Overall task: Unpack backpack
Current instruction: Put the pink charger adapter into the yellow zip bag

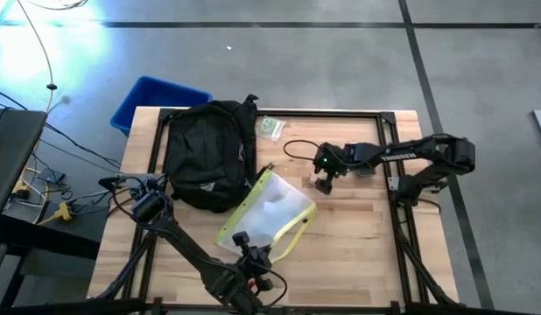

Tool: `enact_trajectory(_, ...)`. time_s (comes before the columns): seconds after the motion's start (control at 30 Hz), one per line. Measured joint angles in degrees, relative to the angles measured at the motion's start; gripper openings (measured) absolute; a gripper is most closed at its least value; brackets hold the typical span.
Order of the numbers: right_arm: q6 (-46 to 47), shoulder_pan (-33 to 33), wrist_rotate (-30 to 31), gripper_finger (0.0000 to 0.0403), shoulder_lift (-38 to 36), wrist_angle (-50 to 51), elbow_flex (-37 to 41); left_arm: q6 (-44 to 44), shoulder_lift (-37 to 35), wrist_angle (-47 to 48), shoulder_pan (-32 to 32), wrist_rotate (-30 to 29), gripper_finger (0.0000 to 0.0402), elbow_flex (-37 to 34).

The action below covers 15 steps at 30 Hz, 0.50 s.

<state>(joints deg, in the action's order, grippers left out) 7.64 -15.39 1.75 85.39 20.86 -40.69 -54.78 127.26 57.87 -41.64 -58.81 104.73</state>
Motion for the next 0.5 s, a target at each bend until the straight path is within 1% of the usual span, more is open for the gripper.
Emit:
enact_trajectory(0.17,2.53,0.01,-1.30,0.0391,4.49,-2.57,-0.02,0.44,0.00,-0.78,-0.03,0.06,0.0000,0.00)
enact_trajectory(0.27,4.09,0.05,-0.32,0.0373,6.98,-2.92,-0.34,0.46,0.00,-0.99,-0.01,0.53,0.0000,0.00)
enact_trajectory(0.37,4.33,0.98,2.24,0.0323,7.94,-3.15,-0.33,0.48,0.00,-1.11,-0.01,0.70,0.0000,0.00)
enact_trajectory(0.43,4.34,1.78,3.74,0.0274,7.46,-3.49,-0.21,0.51,0.00,-1.14,-0.01,0.70,0.0000,0.00)
enact_trajectory(0.5,4.05,2.48,4.02,0.0215,6.40,-3.93,-0.12,0.90,0.00,-1.16,-0.01,0.75,0.0000,0.00)
